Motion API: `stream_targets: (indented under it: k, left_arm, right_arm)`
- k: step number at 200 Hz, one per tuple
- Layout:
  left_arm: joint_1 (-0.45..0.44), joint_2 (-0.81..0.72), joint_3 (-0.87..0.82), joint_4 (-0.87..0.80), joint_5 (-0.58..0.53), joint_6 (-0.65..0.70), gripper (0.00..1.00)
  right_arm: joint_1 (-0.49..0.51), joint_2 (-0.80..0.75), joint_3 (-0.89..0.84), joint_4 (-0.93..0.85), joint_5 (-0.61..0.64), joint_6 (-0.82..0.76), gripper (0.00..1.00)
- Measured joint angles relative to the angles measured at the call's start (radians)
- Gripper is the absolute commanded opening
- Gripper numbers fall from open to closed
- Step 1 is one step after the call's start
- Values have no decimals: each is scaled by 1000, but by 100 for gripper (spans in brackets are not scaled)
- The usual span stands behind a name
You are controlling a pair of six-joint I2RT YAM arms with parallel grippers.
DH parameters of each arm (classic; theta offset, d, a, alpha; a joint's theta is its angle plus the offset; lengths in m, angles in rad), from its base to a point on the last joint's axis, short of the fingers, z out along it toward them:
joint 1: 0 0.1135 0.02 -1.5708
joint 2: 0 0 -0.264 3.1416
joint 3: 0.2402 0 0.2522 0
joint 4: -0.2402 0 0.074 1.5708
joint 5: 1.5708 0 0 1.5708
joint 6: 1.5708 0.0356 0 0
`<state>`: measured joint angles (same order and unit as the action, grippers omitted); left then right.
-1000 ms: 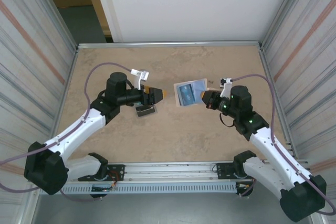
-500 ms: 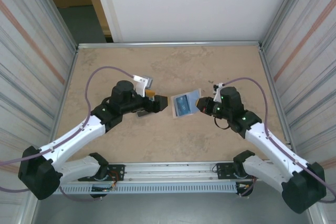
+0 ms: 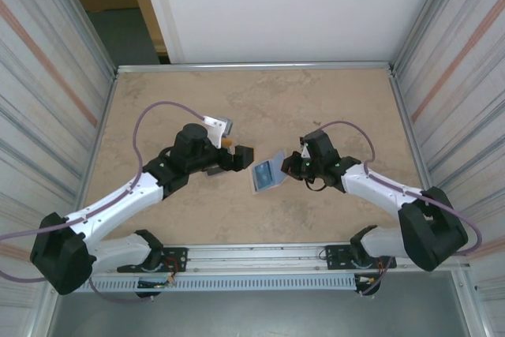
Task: Take the credit cards out of the card holder
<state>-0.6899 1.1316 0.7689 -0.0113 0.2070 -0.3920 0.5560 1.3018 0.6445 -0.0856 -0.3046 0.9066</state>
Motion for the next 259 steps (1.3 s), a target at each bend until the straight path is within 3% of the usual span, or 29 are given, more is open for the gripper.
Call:
stream_targets:
  k: [71,106,129,214,259]
  left_arm:
    - [-47,4,-11,-6,-83,37,99]
    - [-62,21,-11,-23,-121,53,99]
    - [-81,32,-11,-28,-143,58,98]
    - [-162,108,-1,-76,-237,90,79]
    - [-215,164,-1,-74,-286,94,71]
  right_arm:
    - [-65,95,34,-34,-34,0,0]
    - [-95,98,34,-73,-54,-16,25]
    - [-105,98,34,-92,-56,-35,30]
    - [-198,-17,34,-245,39,-107,36]
    - [-230,-167,5,-286,101,-119,31]
